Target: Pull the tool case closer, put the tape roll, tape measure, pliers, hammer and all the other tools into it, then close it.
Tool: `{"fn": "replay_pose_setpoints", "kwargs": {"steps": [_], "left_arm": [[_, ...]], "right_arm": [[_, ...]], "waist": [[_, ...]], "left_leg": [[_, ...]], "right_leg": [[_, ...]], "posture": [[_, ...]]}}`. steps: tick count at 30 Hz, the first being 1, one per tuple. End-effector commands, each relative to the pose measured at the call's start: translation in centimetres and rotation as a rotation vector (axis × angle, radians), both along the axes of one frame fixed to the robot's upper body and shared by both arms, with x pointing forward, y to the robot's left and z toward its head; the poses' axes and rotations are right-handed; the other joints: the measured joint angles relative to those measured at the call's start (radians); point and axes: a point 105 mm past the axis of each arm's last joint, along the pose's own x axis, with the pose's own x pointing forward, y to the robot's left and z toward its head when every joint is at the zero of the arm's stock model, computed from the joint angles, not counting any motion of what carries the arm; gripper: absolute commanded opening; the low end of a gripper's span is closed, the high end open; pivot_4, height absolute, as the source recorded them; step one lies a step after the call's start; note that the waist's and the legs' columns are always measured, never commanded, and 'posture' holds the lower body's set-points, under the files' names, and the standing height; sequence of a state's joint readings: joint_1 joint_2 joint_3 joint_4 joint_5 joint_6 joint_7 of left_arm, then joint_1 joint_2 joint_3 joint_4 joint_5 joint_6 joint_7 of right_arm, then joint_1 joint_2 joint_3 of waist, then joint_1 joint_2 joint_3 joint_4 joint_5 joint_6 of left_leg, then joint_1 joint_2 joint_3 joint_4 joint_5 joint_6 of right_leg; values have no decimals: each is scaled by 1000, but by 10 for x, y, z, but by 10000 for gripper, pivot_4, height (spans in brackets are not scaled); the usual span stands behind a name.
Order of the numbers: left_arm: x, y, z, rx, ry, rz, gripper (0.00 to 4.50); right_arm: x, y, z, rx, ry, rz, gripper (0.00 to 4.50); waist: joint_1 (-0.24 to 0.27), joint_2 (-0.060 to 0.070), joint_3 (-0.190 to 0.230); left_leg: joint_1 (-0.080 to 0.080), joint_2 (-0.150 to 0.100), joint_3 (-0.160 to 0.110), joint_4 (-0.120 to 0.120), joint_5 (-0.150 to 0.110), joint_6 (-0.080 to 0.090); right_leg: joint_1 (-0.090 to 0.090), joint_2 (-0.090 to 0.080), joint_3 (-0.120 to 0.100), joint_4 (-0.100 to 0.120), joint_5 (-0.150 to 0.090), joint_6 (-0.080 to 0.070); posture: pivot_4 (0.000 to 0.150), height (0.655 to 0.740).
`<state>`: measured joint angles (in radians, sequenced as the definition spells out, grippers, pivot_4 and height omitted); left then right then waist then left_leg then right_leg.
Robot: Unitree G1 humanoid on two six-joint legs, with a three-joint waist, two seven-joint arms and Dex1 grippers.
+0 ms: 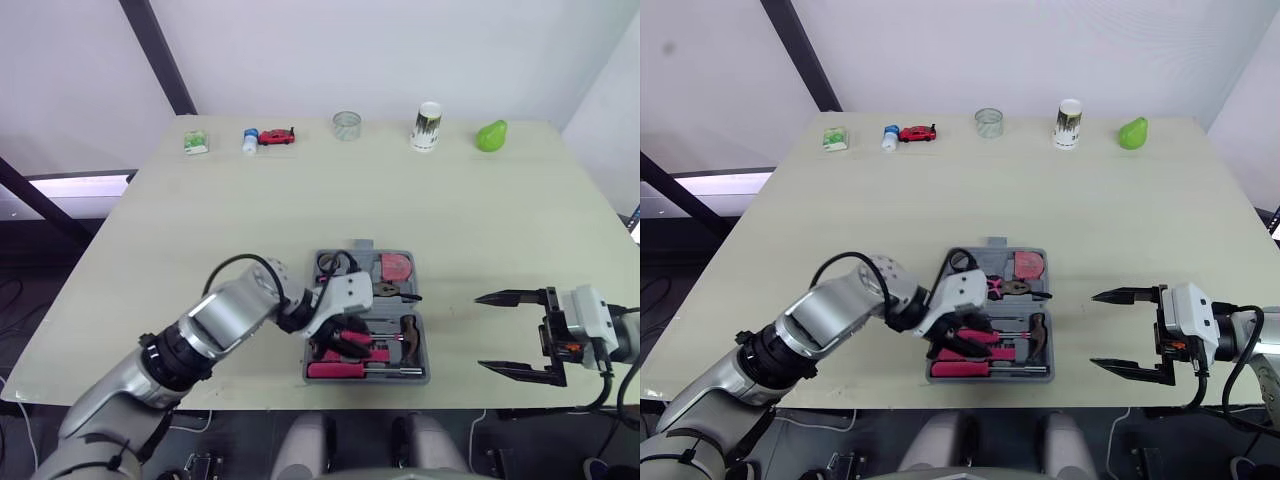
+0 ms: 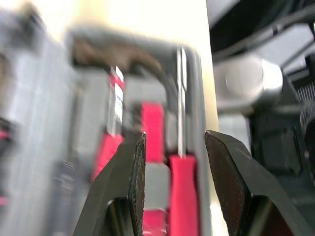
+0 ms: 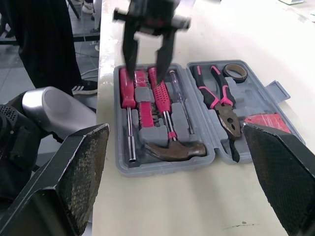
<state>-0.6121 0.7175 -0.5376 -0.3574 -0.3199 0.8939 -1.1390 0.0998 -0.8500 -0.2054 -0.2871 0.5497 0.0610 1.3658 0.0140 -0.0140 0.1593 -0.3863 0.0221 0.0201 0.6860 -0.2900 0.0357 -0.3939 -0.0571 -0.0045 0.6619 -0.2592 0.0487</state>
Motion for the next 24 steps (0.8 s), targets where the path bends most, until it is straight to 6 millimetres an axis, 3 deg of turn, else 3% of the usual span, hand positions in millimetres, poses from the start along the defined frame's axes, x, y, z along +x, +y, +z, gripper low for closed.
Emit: {"fn": "replay_pose_setpoints", "kwargs": {"steps": [1, 5, 10, 12, 16, 24], "left_arm": [[0, -1, 13, -119, -54, -44, 20052], [-5, -6, 15, -306, -69, -87, 20052], [-6, 3, -8, -328, -115, -103, 8231], [-8, 8, -17, -337, -117, -120, 398], [-11, 15, -37, -315, -151, -161, 398], [-23, 10, -59, -303, -147, -231, 398]], "right_arm": [[-1, 3, 4, 14, -31, 14, 45000], [1, 5, 3, 19, -32, 17, 45000], [1, 5, 4, 20, -33, 20, 45000], [1, 5, 4, 19, -34, 19, 45000], [2, 5, 4, 21, -35, 18, 45000], [0, 5, 4, 23, -35, 19, 45000]], "waist": [[-1, 0, 0], [0, 0, 0], [0, 0, 0], [0, 0, 0], [1, 0, 0], [0, 0, 0]], "left_leg": [[0, 0, 0, 0, 0, 0], [0, 0, 0, 0, 0, 0], [0, 0, 0, 0, 0, 0], [0, 0, 1, 0, 0, 0], [0, 1, 1, 0, 0, 0], [0, 1, 1, 0, 0, 0]], "right_leg": [[0, 0, 0, 0, 0, 0], [0, 0, 0, 0, 0, 0], [0, 0, 0, 0, 0, 0], [0, 0, 1, 0, 0, 0], [0, 0, 0, 0, 0, 0], [0, 0, 0, 0, 0, 0]], "posture": [[1500, 7400], [1500, 7400], [1500, 7400], [1500, 7400], [1500, 7400], [1500, 7400]]}}
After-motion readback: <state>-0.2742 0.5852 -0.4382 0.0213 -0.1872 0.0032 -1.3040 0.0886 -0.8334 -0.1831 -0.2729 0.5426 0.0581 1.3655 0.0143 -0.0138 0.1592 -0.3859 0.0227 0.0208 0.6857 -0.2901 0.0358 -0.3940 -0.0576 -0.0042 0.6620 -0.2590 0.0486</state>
